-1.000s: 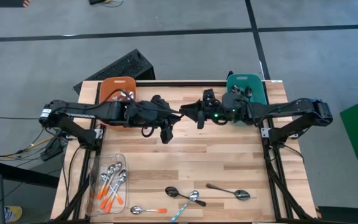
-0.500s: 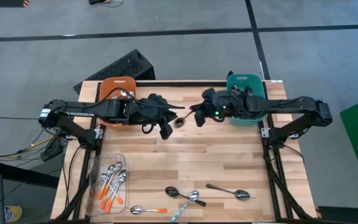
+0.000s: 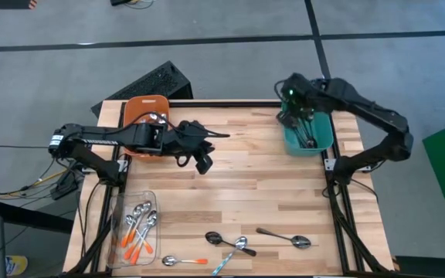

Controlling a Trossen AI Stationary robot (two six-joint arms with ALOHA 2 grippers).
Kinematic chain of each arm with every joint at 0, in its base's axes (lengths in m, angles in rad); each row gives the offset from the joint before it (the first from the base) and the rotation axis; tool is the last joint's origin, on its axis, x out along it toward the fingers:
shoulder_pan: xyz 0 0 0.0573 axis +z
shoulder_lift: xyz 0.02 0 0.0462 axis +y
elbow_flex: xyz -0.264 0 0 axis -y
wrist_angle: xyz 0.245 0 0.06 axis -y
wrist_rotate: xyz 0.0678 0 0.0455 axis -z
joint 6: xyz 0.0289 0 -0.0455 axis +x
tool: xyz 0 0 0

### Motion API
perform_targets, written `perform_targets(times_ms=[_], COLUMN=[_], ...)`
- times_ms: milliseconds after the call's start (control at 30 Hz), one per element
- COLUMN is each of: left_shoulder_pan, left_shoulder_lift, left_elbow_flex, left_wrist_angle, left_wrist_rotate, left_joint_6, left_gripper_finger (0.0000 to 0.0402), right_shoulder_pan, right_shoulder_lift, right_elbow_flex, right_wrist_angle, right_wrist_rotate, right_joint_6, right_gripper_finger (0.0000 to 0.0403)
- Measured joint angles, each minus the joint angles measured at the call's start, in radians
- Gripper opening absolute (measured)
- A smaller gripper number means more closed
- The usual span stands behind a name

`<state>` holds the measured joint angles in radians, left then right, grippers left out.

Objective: Sort silverware by color (type)
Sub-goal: Put the black spoon into the green bin

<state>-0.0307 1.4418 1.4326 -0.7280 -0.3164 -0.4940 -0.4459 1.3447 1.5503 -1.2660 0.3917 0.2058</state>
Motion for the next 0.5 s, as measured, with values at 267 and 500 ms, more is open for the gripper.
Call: perform_targets(times_ms=[267,500], left_shoulder_pan=[-0.013,-0.060], left_shoulder_lift=[0.000,0.000], left_elbow_flex=[0.000,0.000], left_wrist_angle=[0.000,0.004], left_wrist_rotate=[0.014,-0.028], left_joint_6=[-0.041,-0.048], left_gripper_finger=[0.0073,0.0074], right_shoulder_pan=[-0.239,-0.311], right_shoulder_lift=[0.001,0.002], right_elbow_flex=[-0.120,-0.259], right_wrist_angle=[-0.105,-0.068], right_wrist_rotate=[-0.029,-0.069], right_joint_6=[-0.048,-0.101], right_gripper_finger=[0.0030,0.0162])
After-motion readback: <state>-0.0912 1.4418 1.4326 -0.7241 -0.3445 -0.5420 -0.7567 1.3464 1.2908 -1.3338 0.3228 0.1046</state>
